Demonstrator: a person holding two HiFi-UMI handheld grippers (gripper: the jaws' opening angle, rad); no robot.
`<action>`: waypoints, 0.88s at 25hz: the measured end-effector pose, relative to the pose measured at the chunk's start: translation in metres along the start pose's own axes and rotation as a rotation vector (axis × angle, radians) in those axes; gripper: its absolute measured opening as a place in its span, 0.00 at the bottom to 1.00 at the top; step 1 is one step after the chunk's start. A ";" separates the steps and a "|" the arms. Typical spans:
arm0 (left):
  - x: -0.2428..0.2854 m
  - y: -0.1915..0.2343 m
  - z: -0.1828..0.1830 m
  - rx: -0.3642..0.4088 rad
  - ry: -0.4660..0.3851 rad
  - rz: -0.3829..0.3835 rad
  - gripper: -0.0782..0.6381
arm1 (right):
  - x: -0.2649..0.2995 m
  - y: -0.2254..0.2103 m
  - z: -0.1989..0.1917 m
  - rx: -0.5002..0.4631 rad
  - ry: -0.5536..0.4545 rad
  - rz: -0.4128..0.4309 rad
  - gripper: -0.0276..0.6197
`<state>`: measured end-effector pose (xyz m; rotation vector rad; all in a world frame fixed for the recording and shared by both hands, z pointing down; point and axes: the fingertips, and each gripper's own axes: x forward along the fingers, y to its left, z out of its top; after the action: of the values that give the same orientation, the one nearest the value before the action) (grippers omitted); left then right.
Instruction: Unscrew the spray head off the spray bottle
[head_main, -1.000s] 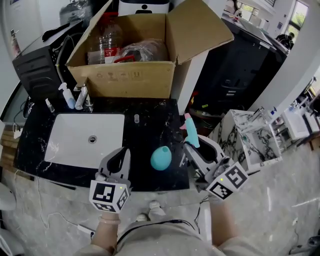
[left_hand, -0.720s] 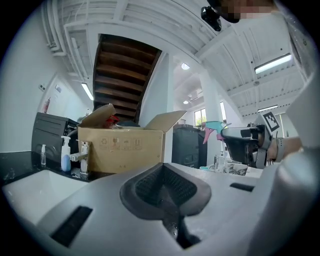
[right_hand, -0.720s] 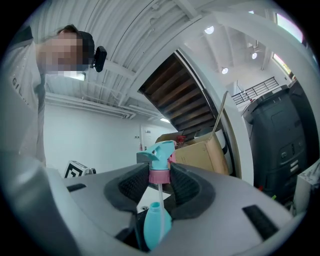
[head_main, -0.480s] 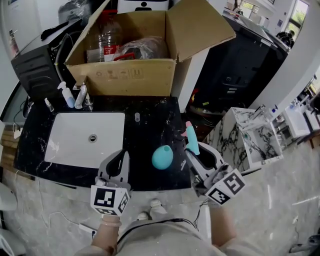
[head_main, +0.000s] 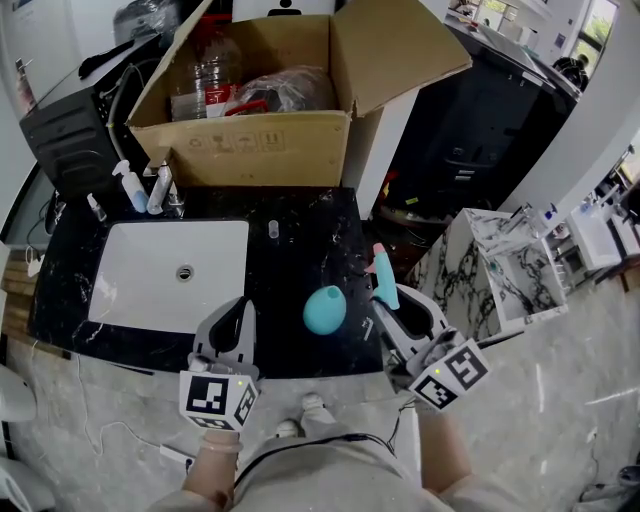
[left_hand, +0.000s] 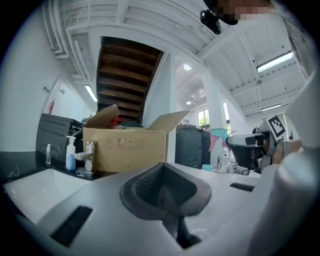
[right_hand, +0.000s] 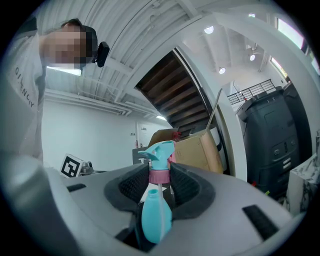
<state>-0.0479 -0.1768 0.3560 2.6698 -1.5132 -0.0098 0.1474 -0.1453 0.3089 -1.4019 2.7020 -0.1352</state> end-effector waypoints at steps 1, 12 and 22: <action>0.000 0.000 0.000 0.002 -0.001 0.001 0.12 | -0.001 0.000 -0.001 0.000 0.002 -0.002 0.26; -0.002 -0.005 0.003 0.012 -0.013 -0.004 0.12 | -0.010 -0.005 0.001 0.006 -0.011 -0.022 0.26; -0.002 -0.005 0.002 0.018 -0.010 -0.003 0.12 | -0.010 -0.004 0.001 0.007 -0.011 -0.013 0.26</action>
<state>-0.0448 -0.1725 0.3533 2.6902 -1.5186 -0.0098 0.1560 -0.1396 0.3089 -1.4135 2.6814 -0.1379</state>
